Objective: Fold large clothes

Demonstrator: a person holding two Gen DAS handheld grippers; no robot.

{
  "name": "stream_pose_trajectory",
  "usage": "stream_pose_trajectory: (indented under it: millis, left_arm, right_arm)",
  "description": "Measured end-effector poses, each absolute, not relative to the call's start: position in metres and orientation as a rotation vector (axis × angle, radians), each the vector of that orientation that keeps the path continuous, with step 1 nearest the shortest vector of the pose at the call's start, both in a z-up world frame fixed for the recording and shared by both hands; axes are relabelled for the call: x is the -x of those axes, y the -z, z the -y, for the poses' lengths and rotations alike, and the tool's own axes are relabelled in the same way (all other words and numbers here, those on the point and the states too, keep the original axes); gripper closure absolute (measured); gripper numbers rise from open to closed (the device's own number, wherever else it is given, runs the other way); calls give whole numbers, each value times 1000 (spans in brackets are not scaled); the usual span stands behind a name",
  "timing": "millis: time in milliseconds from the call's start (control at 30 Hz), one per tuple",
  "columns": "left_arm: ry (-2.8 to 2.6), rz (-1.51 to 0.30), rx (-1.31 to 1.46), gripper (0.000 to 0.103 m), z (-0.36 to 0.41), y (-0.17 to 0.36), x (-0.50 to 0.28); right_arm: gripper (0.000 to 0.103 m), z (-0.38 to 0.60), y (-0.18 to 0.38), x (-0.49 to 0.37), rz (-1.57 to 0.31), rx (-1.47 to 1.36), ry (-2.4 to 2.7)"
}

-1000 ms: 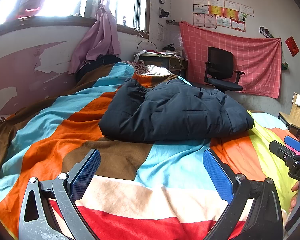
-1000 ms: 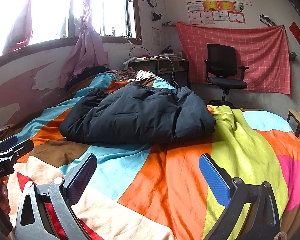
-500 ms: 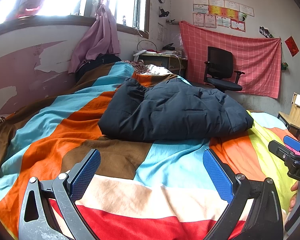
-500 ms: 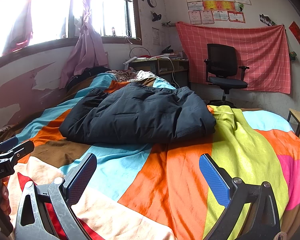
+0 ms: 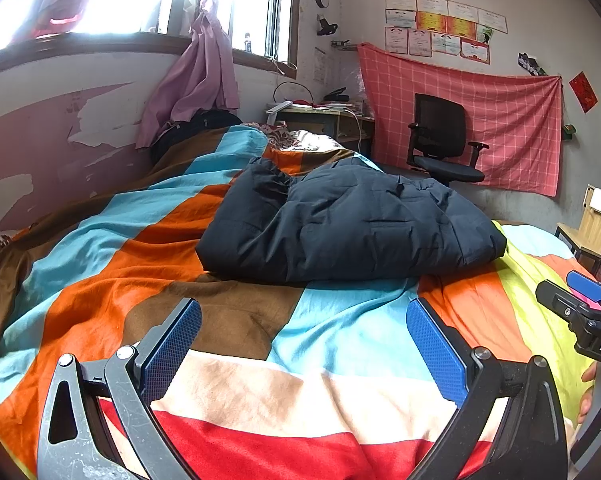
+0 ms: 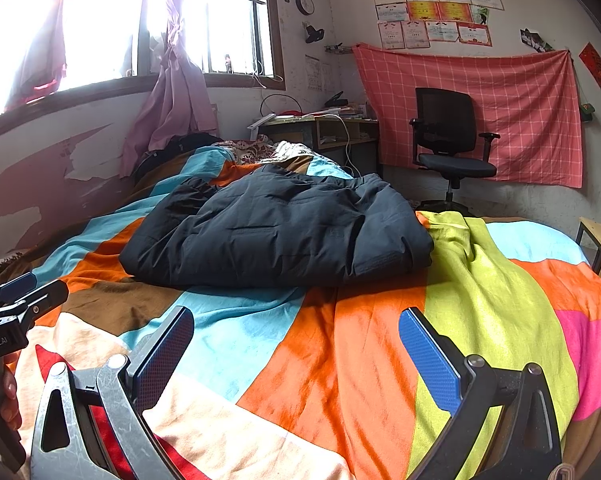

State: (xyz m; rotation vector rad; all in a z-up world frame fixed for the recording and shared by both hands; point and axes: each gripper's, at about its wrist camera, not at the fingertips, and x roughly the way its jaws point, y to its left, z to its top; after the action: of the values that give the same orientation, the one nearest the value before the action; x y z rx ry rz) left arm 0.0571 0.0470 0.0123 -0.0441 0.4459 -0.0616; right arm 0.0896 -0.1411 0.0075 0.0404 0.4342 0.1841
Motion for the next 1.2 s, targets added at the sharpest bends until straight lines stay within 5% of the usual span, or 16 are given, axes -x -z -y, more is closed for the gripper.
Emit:
stream_pose_trajectory:
  millis: [1200]
  left_arm:
    - [61, -444, 43, 2, -44, -12, -56]
  right_arm:
    - [0, 140, -8, -90, -434, -41, -184]
